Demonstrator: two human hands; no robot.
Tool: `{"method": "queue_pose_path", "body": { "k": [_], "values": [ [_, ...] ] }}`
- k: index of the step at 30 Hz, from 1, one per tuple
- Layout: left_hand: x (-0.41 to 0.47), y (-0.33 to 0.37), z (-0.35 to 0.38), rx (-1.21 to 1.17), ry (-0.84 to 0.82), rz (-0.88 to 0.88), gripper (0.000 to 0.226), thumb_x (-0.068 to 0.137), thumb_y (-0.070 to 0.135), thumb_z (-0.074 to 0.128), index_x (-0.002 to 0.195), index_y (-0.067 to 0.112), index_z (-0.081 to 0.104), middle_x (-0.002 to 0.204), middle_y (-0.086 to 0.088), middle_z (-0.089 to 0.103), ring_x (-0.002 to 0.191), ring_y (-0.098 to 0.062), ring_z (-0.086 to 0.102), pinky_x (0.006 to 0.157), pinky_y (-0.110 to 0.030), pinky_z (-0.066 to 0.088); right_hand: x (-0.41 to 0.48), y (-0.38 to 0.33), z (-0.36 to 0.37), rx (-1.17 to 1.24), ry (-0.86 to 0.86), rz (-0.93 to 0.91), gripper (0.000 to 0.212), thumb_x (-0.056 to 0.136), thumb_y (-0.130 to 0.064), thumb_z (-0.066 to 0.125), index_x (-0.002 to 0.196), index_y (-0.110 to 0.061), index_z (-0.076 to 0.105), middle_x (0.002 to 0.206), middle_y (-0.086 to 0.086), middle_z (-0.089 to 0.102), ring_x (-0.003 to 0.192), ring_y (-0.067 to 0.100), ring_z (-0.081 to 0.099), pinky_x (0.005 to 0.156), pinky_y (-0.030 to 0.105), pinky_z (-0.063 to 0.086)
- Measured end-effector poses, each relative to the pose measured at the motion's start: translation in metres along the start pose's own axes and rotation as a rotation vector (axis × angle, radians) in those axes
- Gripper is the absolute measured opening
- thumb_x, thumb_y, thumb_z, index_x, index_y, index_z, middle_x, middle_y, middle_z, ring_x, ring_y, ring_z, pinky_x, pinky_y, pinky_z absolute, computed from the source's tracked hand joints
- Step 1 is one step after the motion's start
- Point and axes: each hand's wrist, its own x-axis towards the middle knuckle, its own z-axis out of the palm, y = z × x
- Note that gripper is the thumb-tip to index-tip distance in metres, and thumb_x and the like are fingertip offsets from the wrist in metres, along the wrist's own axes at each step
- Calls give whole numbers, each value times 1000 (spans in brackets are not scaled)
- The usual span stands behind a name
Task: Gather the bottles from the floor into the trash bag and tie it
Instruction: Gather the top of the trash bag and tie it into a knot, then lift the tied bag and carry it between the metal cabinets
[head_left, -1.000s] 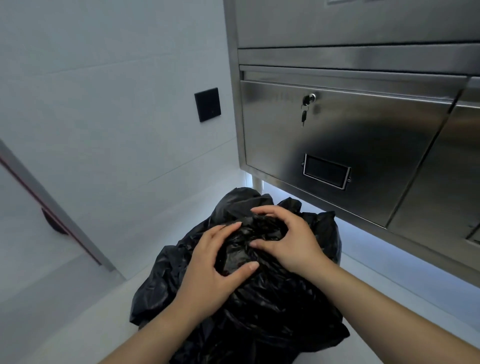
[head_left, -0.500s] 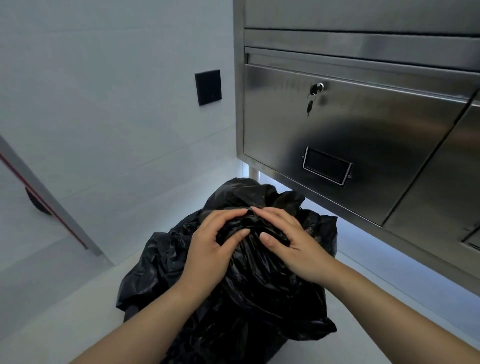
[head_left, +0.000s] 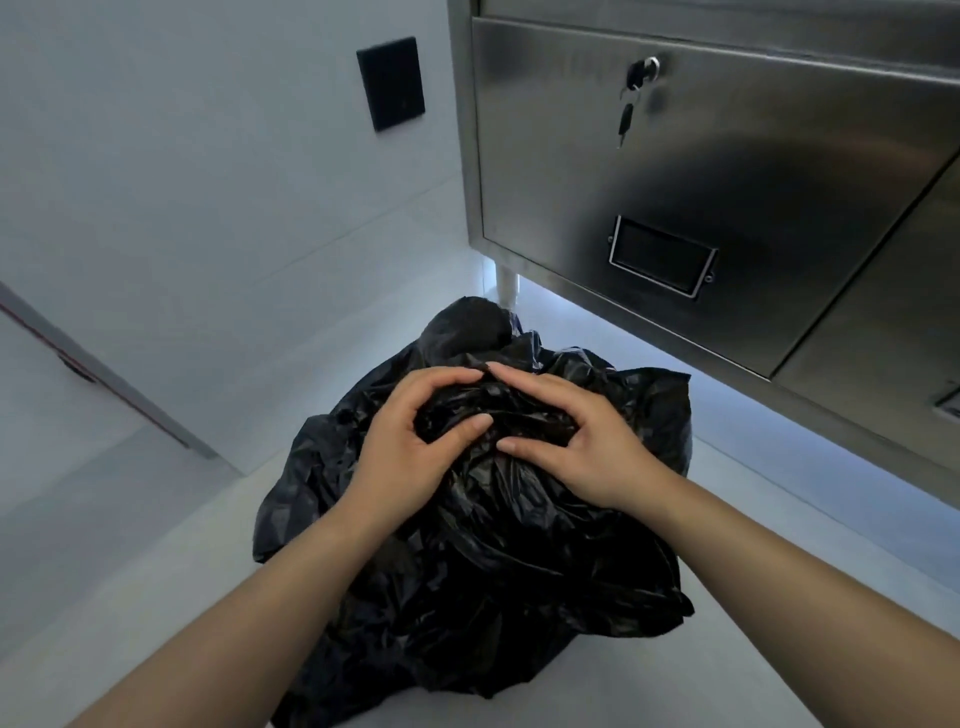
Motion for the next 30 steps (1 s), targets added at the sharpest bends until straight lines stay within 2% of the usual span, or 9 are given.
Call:
{"method": "queue_pose_path", "body": {
  "k": [4, 7, 11, 13, 15, 19, 25, 30],
  "values": [
    [6, 46, -38, 11, -93, -117, 46, 76, 52, 69, 119, 50, 52, 123, 17, 58, 118, -4, 53, 98, -30, 46, 12, -55, -26, 7, -5, 77, 59, 83, -20, 70, 134, -37, 47, 127, -10, 57, 121, 2, 50, 104, 18, 34],
    [11, 99, -73, -75, -82, -265, 54, 73, 53, 67, 124, 49, 50, 128, 19, 55, 120, -8, 53, 94, -37, 50, 21, -118, -43, 24, -3, 154, 50, 84, -20, 68, 127, -41, 54, 121, -12, 60, 119, 4, 52, 105, 23, 36],
    [21, 183, -118, -74, -130, -337, 52, 75, 58, 63, 124, 53, 47, 128, 23, 54, 118, -1, 52, 89, -28, 53, 31, -210, -72, 72, 48, 301, 35, 84, -19, 69, 113, -38, 64, 110, -10, 63, 110, 3, 57, 97, 18, 41],
    [30, 228, -143, -40, -188, -329, 48, 76, 61, 58, 122, 59, 45, 124, 30, 52, 116, 4, 51, 87, -22, 53, 34, -258, -87, 81, 88, 357, 32, 84, -20, 69, 109, -39, 65, 111, -11, 64, 110, 1, 57, 96, 17, 41],
    [40, 274, -167, 15, -263, -310, 43, 80, 66, 52, 122, 62, 42, 121, 35, 49, 116, 6, 49, 85, -19, 52, 37, -307, -100, 85, 120, 402, 32, 83, -21, 69, 108, -39, 65, 113, -9, 65, 110, 2, 57, 98, 22, 43],
    [60, 363, -215, 34, -366, -264, 49, 80, 67, 48, 127, 57, 42, 122, 33, 46, 116, 3, 49, 84, -7, 44, 43, -400, -126, 5, 169, 441, 33, 83, -21, 70, 108, -42, 64, 108, -8, 64, 106, 4, 58, 96, 27, 45],
    [82, 465, -271, 98, -499, -195, 56, 77, 74, 42, 130, 60, 34, 127, 32, 43, 114, 12, 44, 87, -16, 40, 28, -514, -150, -83, 273, 535, 34, 83, -20, 69, 105, -45, 64, 106, -8, 64, 104, 4, 58, 97, 27, 45],
    [85, 530, -277, 133, -684, -90, 59, 77, 74, 40, 132, 51, 39, 129, 24, 46, 114, 10, 45, 90, -16, 38, -8, -591, -165, -162, 458, 598, 37, 83, -19, 69, 105, -47, 61, 108, -10, 65, 105, 1, 57, 94, 15, 40]
  ]
}}
